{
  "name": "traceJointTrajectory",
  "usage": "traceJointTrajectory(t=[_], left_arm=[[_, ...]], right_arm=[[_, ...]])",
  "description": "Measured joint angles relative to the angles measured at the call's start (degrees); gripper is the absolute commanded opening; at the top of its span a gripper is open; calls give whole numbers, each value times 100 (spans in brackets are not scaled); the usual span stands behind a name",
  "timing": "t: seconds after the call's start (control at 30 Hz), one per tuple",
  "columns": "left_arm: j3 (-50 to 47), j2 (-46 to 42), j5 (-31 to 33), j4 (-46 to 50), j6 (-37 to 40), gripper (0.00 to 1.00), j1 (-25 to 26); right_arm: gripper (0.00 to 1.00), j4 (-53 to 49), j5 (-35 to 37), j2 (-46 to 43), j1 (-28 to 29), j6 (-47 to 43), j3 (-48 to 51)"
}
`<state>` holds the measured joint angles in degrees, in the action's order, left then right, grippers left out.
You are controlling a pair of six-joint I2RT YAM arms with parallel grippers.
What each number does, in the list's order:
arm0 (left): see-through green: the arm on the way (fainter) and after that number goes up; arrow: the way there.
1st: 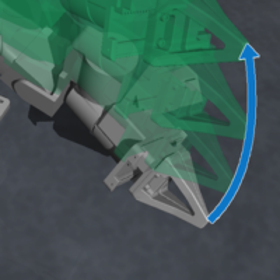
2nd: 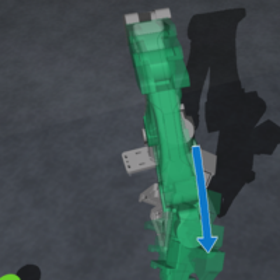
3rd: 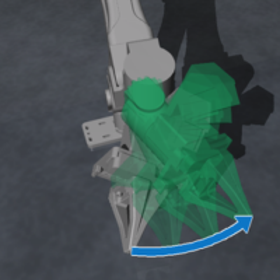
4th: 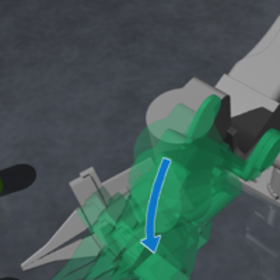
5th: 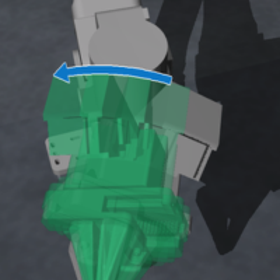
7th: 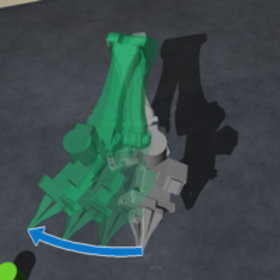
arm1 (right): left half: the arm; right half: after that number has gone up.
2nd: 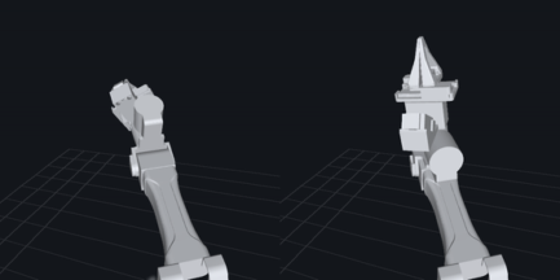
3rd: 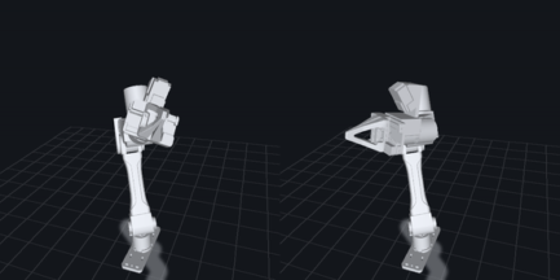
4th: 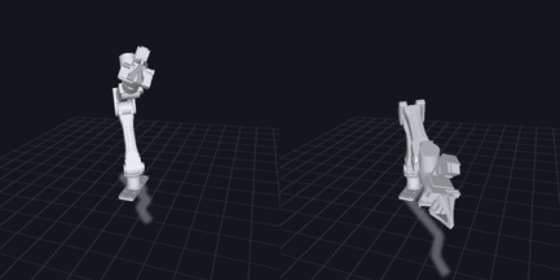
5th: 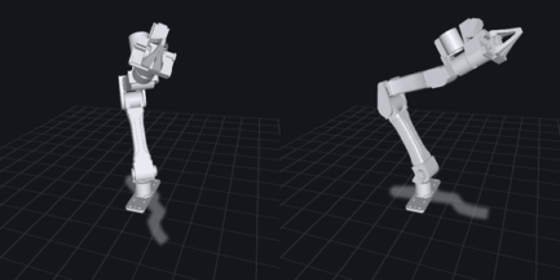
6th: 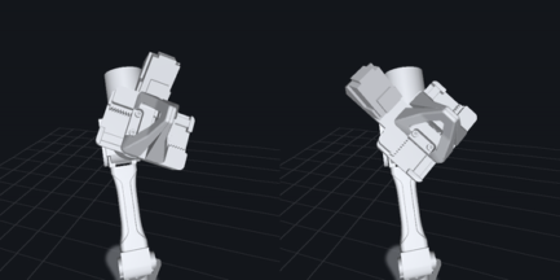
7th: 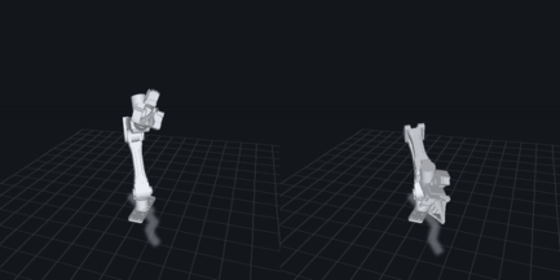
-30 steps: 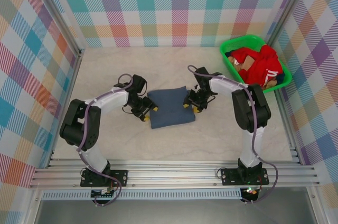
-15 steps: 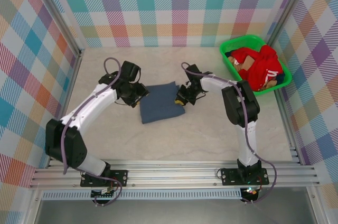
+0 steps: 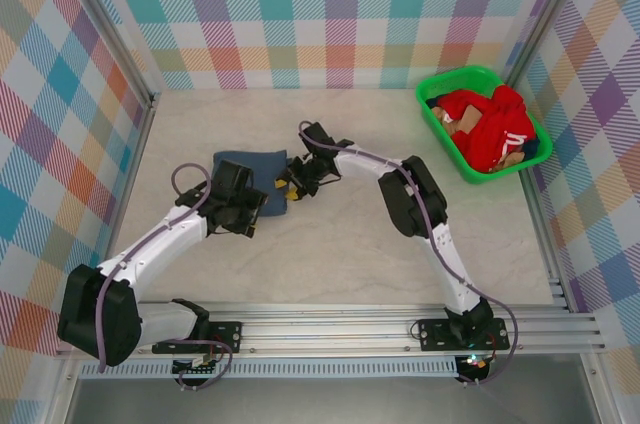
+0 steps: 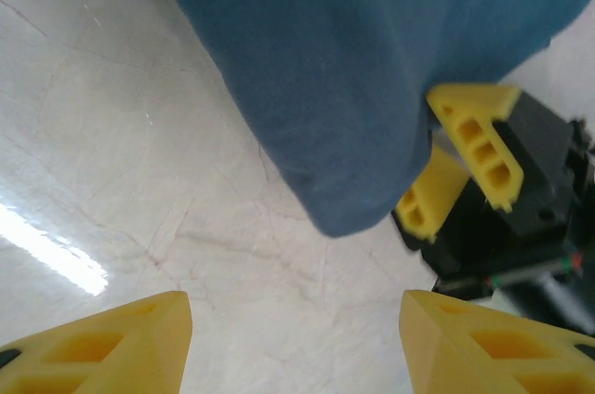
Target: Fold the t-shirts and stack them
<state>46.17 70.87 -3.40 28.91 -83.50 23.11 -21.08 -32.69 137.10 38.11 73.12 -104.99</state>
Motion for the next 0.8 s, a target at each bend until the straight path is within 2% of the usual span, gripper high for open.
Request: traceJointTrajectory(t=[0.13,0.37,0.6,0.8], left_arm=[[-315,28,223,-623,-732,68,0],[-354,855,439,-1665,-1574,67,2],[-271,1644,544,-1915,-2035,57,0],[216,2273,608,-2011,-2277,42,-238]], right_arm=[[43,-125,55,-811,-291,-79,1056],[44,-369,162,-2275,-1010,-643,2050],[41,-509,179,-3268,-1303,-1067,2693],[37,-660,173,-3722,-1488,-1126,3285]])
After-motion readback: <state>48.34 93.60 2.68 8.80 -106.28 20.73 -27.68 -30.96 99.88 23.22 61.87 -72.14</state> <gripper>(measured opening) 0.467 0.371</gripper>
